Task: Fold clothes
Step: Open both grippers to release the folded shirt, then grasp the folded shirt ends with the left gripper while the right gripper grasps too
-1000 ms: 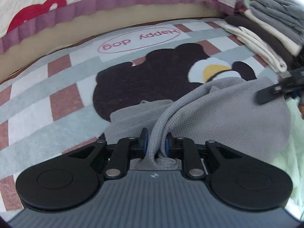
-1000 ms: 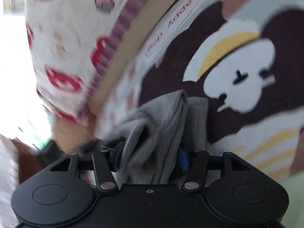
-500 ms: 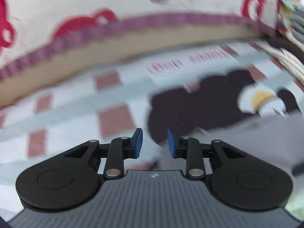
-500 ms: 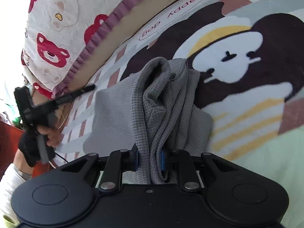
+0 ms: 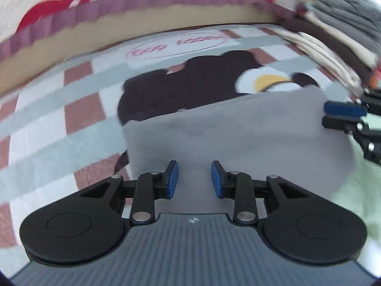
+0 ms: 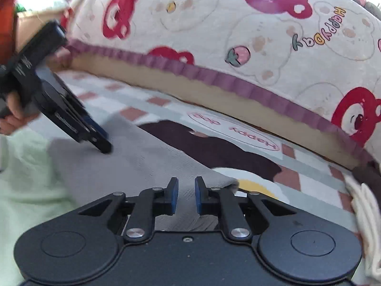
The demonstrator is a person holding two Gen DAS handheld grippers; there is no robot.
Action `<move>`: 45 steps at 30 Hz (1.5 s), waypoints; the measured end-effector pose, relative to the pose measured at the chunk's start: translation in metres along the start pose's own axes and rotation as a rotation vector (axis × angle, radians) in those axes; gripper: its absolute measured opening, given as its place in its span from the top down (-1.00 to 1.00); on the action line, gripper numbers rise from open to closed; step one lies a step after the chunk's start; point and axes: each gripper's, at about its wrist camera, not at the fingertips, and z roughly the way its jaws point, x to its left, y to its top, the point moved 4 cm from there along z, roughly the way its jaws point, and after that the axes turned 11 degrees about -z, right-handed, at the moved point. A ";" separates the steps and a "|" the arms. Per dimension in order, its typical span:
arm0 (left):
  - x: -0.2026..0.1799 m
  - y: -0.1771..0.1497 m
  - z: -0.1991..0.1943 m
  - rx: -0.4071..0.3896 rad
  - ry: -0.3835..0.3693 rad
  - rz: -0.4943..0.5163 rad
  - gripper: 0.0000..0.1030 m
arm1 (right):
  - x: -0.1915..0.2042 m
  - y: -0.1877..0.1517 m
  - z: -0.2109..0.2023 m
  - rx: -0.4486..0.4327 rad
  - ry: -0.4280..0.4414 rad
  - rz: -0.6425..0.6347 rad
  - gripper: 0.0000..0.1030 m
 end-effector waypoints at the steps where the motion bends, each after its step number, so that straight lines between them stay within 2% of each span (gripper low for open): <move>1: 0.007 0.003 0.004 0.006 0.006 -0.058 0.49 | -0.006 -0.003 0.012 0.042 0.002 0.031 0.72; 3: 0.020 0.007 0.009 0.007 0.005 -0.154 0.60 | -0.020 -0.011 0.030 0.094 0.026 0.120 0.72; 5: 0.025 0.005 0.007 0.002 0.002 -0.187 0.62 | -0.028 -0.017 0.034 0.094 0.049 0.215 0.73; 7: 0.032 0.001 0.001 -0.009 0.053 -0.190 0.62 | -0.031 -0.019 0.034 0.102 0.056 0.255 0.73; 10: 0.045 -0.006 -0.017 -0.066 0.188 -0.169 0.15 | -0.033 -0.018 0.041 0.136 0.063 0.290 0.72; 12: 0.049 -0.015 -0.035 -0.119 0.177 -0.113 0.08 | -0.037 -0.013 0.045 0.197 0.066 0.291 0.65; 13: 0.049 -0.020 -0.043 -0.124 0.155 -0.090 0.05 | -0.035 -0.007 0.044 0.249 0.034 0.248 0.45; 14: 0.049 -0.025 -0.050 -0.121 0.129 -0.070 -0.02 | -0.031 -0.001 0.041 0.301 -0.041 0.175 -0.24; 15: 0.052 -0.028 -0.051 -0.104 0.107 -0.100 -0.05 | -0.026 0.007 0.036 0.339 -0.118 0.097 -0.41; 16: 0.057 -0.030 -0.050 -0.080 0.085 -0.148 -0.06 | -0.019 0.016 0.028 0.339 -0.188 0.017 -0.40; 17: 0.062 -0.032 -0.049 -0.057 0.064 -0.196 -0.08 | -0.012 0.027 0.018 0.312 -0.212 -0.041 -0.40; 18: 0.066 -0.034 -0.048 -0.034 0.042 -0.244 -0.10 | -0.002 0.037 0.007 0.270 -0.194 -0.075 -0.40; 20: 0.075 -0.038 -0.046 0.013 -0.001 -0.339 -0.29 | 0.025 0.051 -0.010 0.196 -0.077 -0.107 -0.39; 22: 0.084 -0.041 -0.044 0.060 -0.045 -0.434 -0.30 | 0.056 0.060 -0.021 0.152 0.055 -0.151 -0.39; 24: 0.093 -0.045 -0.043 0.107 -0.089 -0.529 -0.30 | 0.088 0.062 -0.019 0.154 0.121 -0.230 -0.40; 27: 0.106 -0.049 -0.041 0.179 -0.155 -0.670 -0.30 | 0.129 0.056 0.002 0.217 0.084 -0.420 -0.44; 29: 0.106 -0.052 -0.043 0.190 -0.186 -0.703 -0.30 | 0.151 0.048 0.021 0.255 0.038 -0.606 -0.46; 31: 0.106 -0.054 -0.046 0.196 -0.214 -0.726 -0.30 | 0.159 0.046 0.033 0.259 0.019 -0.673 -0.45; 32: 0.106 -0.055 -0.047 0.199 -0.229 -0.738 -0.30 | 0.160 0.048 0.038 0.255 0.013 -0.666 -0.42; 34: 0.106 -0.057 -0.050 0.205 -0.257 -0.761 -0.30 | 0.151 0.058 0.045 0.237 0.010 -0.561 -0.40; 37: 0.106 -0.061 -0.044 0.209 -0.274 -0.794 -0.44 | 0.125 0.071 0.046 0.201 0.048 -0.333 -0.35; 40: 0.111 -0.067 -0.036 0.187 -0.327 -0.892 -0.48 | 0.103 0.072 0.046 0.189 0.115 -0.160 -0.29; 43: 0.114 -0.069 -0.035 0.155 -0.413 -1.005 -0.48 | 0.086 0.071 0.043 0.178 0.155 0.005 -0.14; 45: 0.114 -0.066 -0.037 0.134 -0.456 -1.046 -0.48 | 0.080 0.070 0.041 0.171 0.166 0.072 0.09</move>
